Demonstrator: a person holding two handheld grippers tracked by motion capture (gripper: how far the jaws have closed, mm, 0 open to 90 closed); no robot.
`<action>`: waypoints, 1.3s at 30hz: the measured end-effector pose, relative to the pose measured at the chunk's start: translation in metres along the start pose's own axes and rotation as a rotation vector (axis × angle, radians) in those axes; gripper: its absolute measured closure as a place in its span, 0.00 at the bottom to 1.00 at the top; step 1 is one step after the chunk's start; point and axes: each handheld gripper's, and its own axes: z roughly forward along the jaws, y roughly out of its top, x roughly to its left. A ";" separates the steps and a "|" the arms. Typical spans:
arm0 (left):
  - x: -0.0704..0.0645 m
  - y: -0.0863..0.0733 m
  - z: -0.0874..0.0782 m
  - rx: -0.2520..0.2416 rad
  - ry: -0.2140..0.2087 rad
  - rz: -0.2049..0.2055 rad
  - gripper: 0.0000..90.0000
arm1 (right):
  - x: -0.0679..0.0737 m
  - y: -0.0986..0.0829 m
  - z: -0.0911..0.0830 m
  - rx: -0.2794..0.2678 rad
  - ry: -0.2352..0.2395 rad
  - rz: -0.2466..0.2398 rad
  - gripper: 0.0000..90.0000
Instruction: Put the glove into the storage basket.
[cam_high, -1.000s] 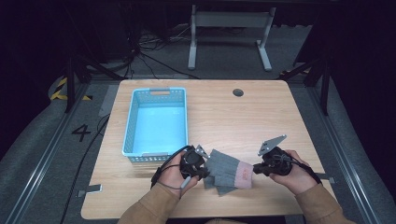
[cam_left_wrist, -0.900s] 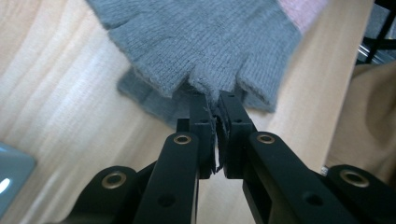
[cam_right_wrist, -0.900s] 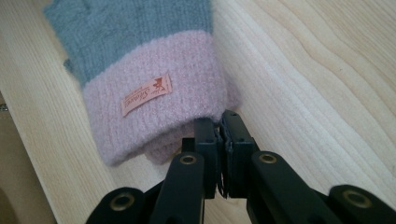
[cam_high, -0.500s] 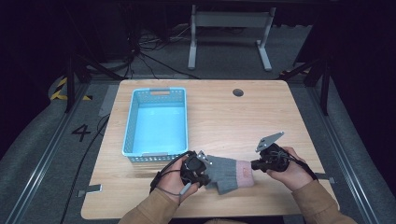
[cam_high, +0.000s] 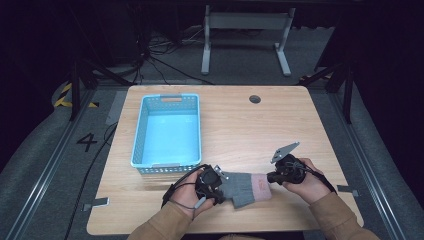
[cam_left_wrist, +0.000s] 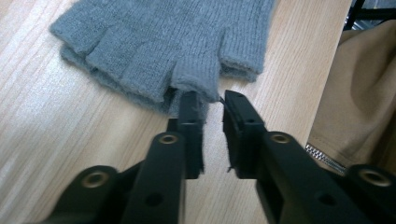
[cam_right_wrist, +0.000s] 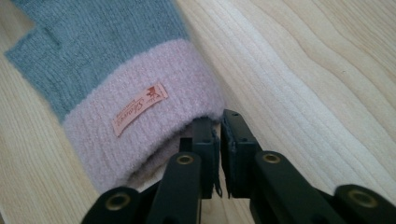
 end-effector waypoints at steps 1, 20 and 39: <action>0.000 0.000 -0.001 -0.004 -0.007 -0.002 0.81 | -0.001 -0.001 0.000 0.001 -0.004 0.004 0.87; 0.000 0.007 -0.020 -0.106 0.007 -0.013 0.72 | -0.008 -0.012 -0.017 -0.046 -0.038 0.066 0.76; 0.004 0.021 -0.014 -0.195 0.082 -0.042 0.56 | -0.014 -0.022 -0.027 -0.073 -0.043 0.146 0.64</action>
